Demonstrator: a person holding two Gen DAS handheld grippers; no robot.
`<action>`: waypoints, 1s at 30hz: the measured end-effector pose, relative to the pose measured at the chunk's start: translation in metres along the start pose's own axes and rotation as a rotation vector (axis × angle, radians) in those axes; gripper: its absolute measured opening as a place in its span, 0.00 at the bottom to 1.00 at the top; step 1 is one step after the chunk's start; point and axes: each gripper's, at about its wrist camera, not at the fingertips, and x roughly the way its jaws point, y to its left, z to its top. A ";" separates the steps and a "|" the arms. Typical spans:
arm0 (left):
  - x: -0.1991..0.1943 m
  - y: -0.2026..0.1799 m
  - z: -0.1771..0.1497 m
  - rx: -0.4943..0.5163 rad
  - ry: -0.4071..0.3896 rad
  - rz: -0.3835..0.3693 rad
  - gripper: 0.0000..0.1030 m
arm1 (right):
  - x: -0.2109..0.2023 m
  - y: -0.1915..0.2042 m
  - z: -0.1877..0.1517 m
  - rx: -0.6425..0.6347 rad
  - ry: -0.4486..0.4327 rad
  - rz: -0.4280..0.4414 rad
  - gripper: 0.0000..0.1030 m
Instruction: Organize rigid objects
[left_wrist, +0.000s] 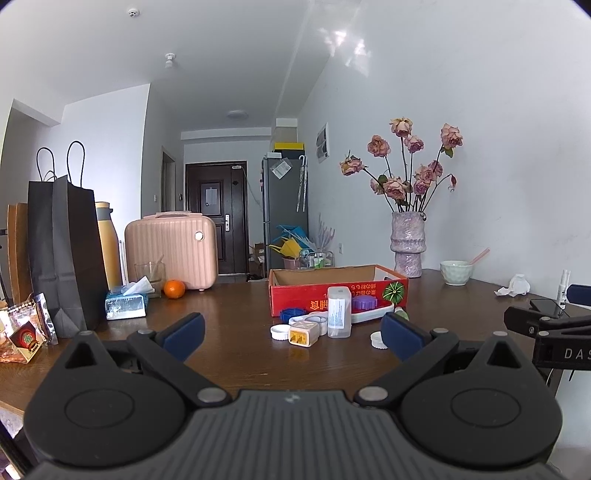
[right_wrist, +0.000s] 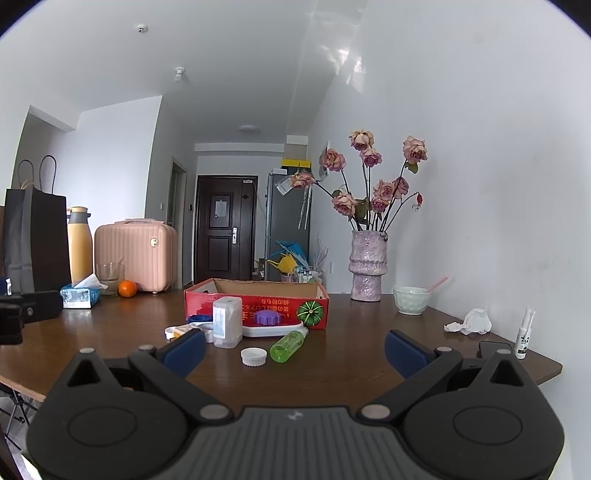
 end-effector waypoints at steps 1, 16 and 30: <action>0.000 -0.001 0.000 0.002 -0.001 0.001 1.00 | 0.000 0.000 0.000 0.000 0.001 0.000 1.00; -0.001 -0.001 -0.001 0.012 0.003 0.000 1.00 | 0.001 -0.003 0.001 0.001 -0.001 -0.005 1.00; -0.001 0.000 -0.002 0.015 0.006 -0.002 1.00 | 0.001 0.001 0.000 -0.001 0.001 -0.005 1.00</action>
